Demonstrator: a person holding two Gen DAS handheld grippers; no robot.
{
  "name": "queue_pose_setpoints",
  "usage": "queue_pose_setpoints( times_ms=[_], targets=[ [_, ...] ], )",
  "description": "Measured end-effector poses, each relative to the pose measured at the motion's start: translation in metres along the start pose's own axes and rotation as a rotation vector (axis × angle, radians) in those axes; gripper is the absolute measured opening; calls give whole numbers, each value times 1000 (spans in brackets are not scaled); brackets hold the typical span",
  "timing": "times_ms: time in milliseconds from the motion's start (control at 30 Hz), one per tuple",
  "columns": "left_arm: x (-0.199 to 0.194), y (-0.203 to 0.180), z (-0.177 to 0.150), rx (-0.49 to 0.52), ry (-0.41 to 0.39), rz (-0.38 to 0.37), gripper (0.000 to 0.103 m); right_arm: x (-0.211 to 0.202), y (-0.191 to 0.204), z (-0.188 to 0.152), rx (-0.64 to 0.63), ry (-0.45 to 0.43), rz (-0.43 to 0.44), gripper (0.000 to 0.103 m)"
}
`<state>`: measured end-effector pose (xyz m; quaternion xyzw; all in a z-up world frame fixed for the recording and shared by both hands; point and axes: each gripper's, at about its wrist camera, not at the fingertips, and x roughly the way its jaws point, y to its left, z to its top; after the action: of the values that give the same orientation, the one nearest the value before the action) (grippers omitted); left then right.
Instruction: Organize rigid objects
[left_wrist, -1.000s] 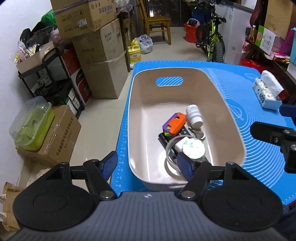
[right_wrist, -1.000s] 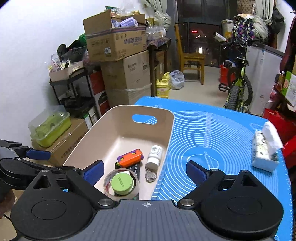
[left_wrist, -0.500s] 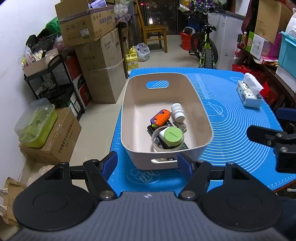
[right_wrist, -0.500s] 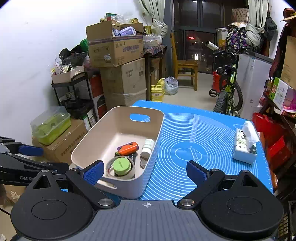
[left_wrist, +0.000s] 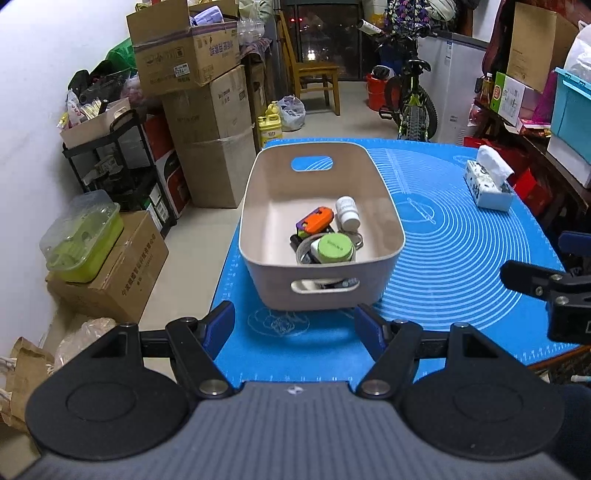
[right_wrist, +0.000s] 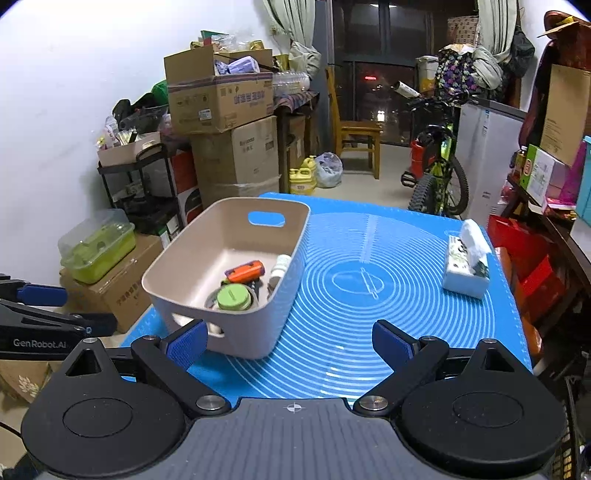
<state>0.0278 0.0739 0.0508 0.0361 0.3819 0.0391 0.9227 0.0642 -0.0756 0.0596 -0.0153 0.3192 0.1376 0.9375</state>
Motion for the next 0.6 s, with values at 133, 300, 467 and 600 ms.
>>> queue_pose_setpoints(
  times_ms=[133, 300, 467, 600],
  targets=[
    [-4, -2, -14, 2, -6, -1, 72, -7, -2, -15, 2, 0, -14, 96],
    [-7, -7, -26, 10, -16, -5, 72, -13, -7, -32, 22, 6, -26, 96],
    [-8, -13, -35, 13, -32, -9, 72, -17, -4, -42, 15, 1, -42, 96],
    [-10, -15, -42, 6, -56, -12, 72, -21, -3, -48, 20, -11, -50, 96]
  ],
)
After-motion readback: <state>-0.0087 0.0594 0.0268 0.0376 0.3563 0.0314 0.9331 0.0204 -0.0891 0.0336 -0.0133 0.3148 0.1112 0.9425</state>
